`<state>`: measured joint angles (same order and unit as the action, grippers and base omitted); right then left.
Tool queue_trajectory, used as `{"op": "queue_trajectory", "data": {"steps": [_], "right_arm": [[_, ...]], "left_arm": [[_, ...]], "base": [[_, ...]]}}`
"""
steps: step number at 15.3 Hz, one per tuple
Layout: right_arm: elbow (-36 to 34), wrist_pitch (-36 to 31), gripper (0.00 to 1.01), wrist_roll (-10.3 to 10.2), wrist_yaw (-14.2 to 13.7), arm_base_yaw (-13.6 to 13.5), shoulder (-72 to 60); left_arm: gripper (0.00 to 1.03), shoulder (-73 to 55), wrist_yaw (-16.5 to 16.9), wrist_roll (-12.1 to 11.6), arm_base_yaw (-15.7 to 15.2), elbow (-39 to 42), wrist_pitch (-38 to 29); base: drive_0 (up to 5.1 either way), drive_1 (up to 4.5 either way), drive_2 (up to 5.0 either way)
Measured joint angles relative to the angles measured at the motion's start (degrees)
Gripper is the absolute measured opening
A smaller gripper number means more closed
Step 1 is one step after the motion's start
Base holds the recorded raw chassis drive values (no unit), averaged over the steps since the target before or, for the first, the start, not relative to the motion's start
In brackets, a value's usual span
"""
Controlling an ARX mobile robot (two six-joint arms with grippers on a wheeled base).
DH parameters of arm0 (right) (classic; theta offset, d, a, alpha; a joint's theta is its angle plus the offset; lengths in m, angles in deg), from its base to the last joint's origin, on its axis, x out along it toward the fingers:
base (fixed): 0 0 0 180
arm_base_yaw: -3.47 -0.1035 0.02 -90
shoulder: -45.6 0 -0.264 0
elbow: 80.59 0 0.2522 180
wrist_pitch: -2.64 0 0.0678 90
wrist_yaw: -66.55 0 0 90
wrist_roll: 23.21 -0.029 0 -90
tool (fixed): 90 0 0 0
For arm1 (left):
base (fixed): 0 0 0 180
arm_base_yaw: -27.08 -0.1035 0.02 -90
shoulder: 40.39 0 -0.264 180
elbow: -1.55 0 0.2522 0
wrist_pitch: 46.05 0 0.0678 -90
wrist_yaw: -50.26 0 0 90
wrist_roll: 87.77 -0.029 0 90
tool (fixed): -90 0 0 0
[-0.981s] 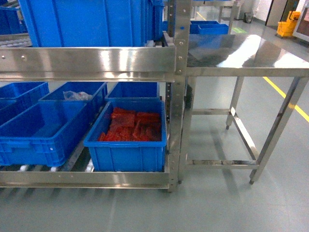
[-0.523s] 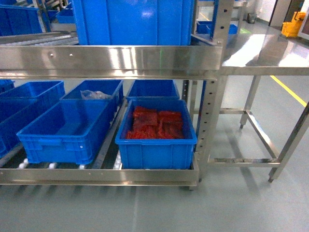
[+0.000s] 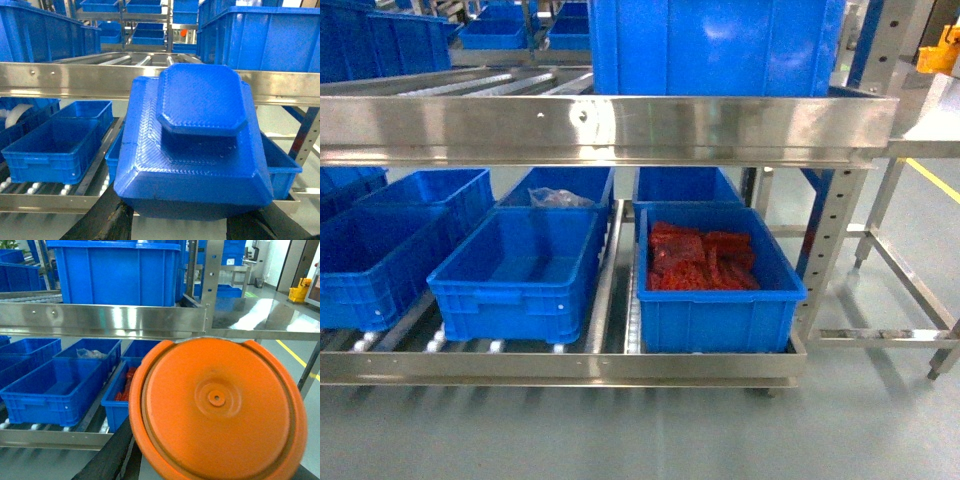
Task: Sort blue parts and orange caps into right shelf containers
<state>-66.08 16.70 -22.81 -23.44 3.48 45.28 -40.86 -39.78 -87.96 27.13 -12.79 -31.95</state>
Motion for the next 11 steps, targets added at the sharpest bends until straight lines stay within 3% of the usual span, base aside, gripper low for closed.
{"op": "queue_trajectory", "data": {"steps": [11], "right_arm": [[0.0,0.04,0.43,0.0,0.0,0.0,0.0]], "left_arm": [[0.42,0.0,-0.07,0.0,0.0,0.0,0.11]], "base": [[-5.0,2.15,2.7]]}}
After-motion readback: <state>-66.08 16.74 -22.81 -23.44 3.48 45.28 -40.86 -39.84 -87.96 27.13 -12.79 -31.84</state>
